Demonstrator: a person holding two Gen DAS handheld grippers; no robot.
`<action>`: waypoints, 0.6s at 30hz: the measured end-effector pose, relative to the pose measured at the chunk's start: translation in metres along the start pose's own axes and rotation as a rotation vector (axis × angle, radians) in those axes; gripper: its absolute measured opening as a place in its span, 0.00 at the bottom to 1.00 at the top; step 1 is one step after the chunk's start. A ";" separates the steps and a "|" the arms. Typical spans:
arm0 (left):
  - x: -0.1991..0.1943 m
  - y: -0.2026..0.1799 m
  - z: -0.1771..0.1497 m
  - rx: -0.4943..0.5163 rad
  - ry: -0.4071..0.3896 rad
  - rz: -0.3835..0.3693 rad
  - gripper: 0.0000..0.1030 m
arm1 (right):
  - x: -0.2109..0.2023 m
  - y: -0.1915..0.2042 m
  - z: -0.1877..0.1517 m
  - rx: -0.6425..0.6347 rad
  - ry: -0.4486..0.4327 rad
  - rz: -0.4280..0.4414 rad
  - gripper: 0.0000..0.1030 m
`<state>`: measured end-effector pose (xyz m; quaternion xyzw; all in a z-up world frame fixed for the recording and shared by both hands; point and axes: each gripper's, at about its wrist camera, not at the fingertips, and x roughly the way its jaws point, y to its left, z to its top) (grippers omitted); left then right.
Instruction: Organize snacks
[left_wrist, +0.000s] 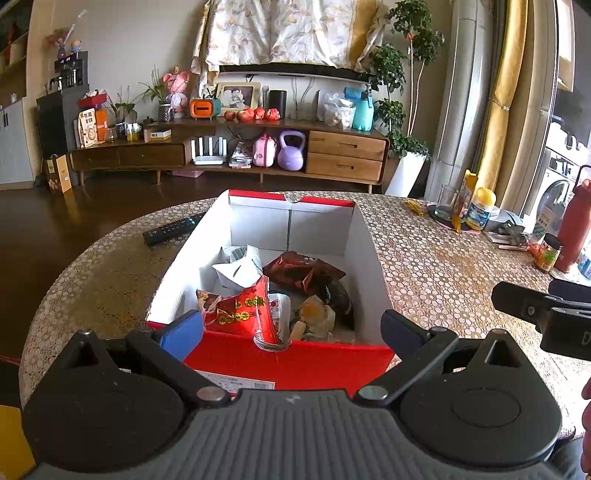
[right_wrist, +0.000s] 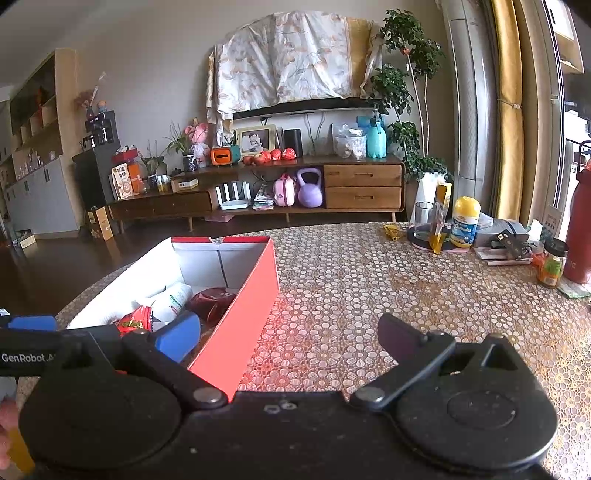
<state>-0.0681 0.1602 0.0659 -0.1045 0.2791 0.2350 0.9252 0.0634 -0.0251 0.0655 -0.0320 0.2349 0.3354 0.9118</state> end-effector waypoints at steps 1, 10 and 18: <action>0.000 0.000 0.000 0.001 0.000 0.000 1.00 | 0.000 0.000 0.000 0.000 0.000 0.000 1.00; 0.001 0.001 -0.001 -0.001 0.004 0.002 1.00 | 0.001 0.000 -0.002 -0.003 0.006 0.003 1.00; 0.001 0.001 -0.001 -0.001 0.003 0.001 1.00 | 0.001 0.000 -0.002 0.000 0.009 0.002 1.00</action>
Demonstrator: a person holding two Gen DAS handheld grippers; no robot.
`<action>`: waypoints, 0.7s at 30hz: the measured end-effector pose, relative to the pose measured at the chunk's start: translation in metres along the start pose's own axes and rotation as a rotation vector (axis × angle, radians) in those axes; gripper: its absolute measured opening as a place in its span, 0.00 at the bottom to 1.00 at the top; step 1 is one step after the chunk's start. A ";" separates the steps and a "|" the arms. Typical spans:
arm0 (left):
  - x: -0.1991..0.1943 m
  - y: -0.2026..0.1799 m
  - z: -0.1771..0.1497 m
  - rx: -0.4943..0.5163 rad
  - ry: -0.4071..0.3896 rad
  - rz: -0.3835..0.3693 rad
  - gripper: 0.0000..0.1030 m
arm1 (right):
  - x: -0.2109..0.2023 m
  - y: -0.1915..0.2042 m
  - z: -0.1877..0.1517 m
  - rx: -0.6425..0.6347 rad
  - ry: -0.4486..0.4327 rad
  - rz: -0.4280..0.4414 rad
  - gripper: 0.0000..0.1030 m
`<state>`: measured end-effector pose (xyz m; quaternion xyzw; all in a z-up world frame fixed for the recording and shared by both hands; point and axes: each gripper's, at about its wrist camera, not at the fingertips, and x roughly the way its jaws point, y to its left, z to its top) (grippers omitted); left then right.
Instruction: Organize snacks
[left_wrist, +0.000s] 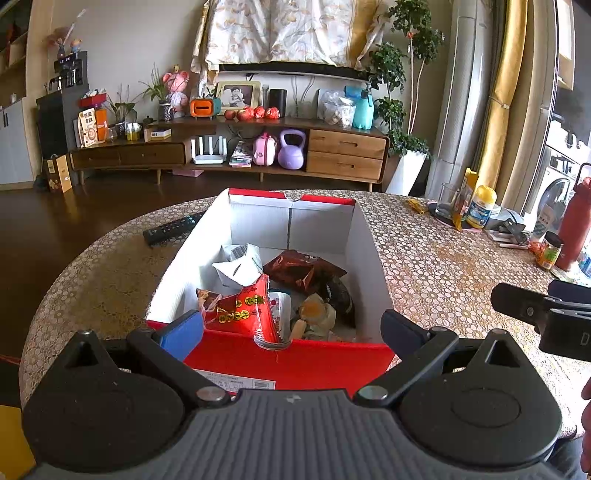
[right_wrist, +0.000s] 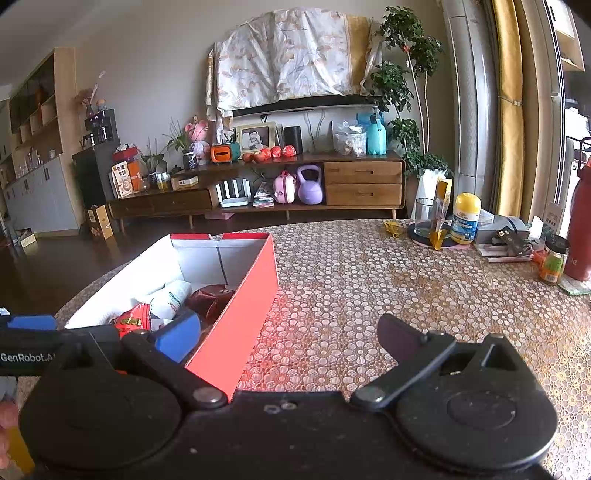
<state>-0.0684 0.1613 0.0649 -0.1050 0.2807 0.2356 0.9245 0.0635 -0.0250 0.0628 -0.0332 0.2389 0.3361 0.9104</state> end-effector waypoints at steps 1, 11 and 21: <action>0.000 0.000 0.000 -0.001 0.000 0.000 1.00 | 0.000 0.000 0.000 0.000 0.000 0.000 1.00; 0.000 0.000 -0.001 -0.002 0.002 0.000 1.00 | 0.001 -0.001 0.001 0.001 0.001 0.000 1.00; 0.001 0.001 -0.001 0.000 0.003 -0.003 1.00 | 0.001 -0.001 0.001 0.001 0.001 0.000 1.00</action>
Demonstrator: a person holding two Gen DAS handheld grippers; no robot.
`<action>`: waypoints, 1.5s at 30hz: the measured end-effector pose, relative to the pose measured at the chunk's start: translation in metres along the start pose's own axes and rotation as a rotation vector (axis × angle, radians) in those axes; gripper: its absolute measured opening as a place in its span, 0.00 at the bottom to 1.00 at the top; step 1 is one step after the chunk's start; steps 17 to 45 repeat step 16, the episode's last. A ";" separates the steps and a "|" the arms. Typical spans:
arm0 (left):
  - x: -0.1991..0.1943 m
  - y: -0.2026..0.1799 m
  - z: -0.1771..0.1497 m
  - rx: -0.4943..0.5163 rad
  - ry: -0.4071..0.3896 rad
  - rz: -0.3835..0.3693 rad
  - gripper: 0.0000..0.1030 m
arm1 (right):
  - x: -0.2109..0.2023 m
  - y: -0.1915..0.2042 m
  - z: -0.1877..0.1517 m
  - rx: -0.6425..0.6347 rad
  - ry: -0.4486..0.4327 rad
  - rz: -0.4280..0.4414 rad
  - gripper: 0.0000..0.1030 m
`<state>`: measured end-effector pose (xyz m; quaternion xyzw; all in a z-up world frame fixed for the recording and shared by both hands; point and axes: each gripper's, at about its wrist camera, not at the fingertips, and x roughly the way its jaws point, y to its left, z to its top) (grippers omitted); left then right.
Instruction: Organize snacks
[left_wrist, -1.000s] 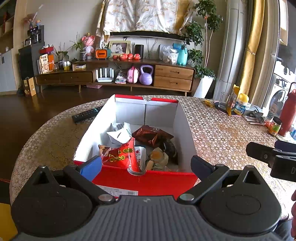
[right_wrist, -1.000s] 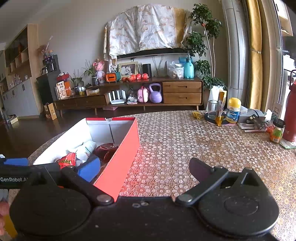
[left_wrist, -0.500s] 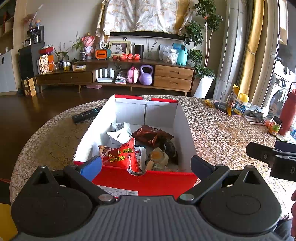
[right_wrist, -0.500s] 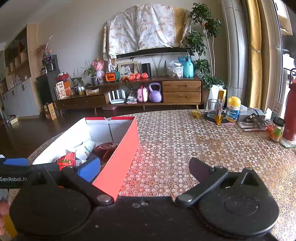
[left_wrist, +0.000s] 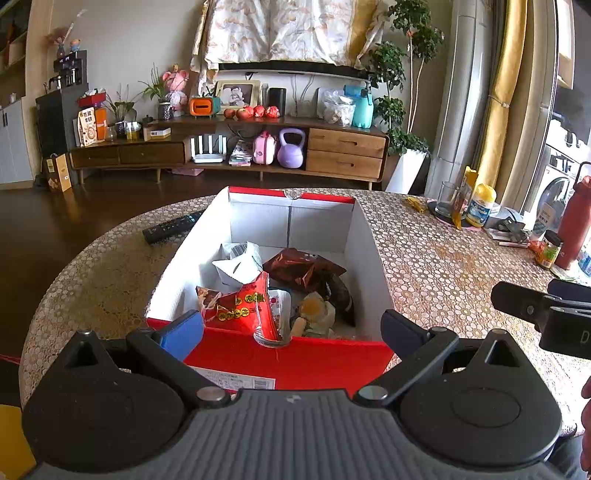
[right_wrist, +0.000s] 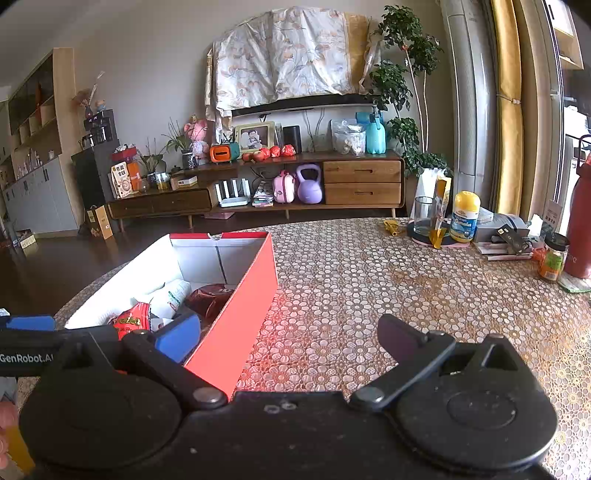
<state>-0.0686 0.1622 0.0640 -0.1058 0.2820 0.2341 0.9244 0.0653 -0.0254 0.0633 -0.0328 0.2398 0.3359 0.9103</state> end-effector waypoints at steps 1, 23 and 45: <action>0.000 0.000 0.000 0.000 0.001 0.001 1.00 | 0.000 0.000 0.000 0.000 0.000 0.000 1.00; -0.002 0.002 0.001 -0.001 -0.004 -0.004 1.00 | 0.000 -0.001 -0.001 0.003 -0.001 -0.003 1.00; -0.002 0.002 0.001 -0.001 -0.004 -0.004 1.00 | 0.000 -0.001 -0.001 0.003 -0.001 -0.003 1.00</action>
